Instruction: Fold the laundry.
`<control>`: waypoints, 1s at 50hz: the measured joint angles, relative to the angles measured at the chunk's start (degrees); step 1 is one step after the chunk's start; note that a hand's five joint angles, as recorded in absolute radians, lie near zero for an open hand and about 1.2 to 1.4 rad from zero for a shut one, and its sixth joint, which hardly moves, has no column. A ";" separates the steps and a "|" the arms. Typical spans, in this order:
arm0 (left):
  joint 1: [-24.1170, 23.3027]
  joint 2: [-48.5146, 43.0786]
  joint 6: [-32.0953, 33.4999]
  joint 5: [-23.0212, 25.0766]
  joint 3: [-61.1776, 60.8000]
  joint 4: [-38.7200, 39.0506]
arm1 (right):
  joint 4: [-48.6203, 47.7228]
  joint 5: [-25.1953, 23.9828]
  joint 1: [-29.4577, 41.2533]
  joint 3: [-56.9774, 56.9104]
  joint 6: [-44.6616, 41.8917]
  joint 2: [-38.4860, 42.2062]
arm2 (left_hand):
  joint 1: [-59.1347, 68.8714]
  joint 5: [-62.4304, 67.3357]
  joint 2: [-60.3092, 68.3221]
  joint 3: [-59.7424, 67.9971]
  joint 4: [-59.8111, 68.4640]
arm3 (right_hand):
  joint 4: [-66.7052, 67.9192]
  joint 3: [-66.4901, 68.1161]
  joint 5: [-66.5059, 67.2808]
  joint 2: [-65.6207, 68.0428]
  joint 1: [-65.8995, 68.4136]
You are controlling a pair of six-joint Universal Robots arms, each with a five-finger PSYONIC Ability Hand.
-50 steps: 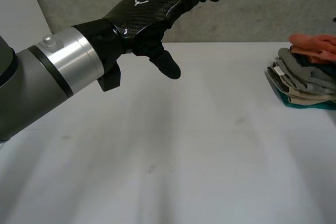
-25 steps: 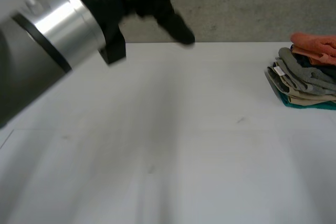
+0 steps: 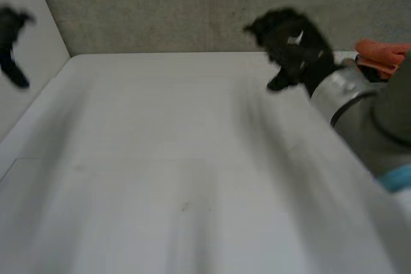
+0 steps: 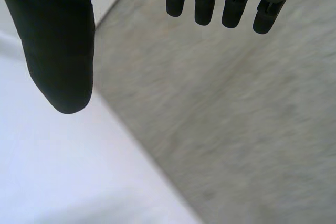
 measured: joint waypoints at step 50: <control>-18.60 6.70 -22.83 1.22 -6.01 10.11 | 8.54 11.72 -4.22 -3.12 5.16 -2.12 | 0.00 0.00 0.00 0.00 0.00 | 0.00 0.00 0.00 0.00 0.00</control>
